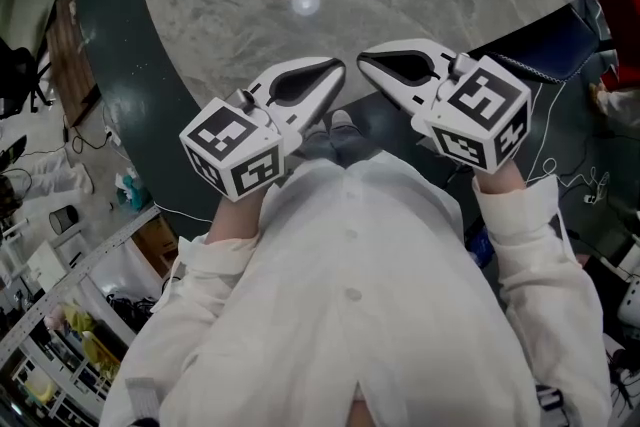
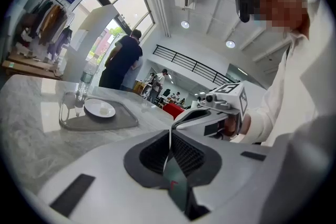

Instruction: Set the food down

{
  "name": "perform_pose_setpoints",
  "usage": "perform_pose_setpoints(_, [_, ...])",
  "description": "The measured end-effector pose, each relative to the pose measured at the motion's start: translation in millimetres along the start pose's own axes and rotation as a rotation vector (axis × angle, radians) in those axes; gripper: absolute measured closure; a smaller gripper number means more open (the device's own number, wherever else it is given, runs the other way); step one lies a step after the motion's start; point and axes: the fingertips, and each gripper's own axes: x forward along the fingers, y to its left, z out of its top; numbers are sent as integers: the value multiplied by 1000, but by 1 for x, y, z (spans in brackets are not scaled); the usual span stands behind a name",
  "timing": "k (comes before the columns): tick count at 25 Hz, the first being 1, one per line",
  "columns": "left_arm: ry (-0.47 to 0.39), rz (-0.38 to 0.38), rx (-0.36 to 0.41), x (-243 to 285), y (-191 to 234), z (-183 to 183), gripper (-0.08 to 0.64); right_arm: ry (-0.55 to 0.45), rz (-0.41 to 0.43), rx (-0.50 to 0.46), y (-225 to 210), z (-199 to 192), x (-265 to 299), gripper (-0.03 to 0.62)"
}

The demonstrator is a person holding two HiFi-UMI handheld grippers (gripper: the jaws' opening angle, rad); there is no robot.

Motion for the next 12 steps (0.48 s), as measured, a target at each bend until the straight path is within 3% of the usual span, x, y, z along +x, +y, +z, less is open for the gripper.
perform_pose_setpoints(6, [11,-3,4,3,-4,-1,537,-23,-19,10,-1,0,-5,589])
perform_pose_setpoints(12, [13,9,3,2,-3,-1,537,-69,-43,80,-2,-6,-1,589])
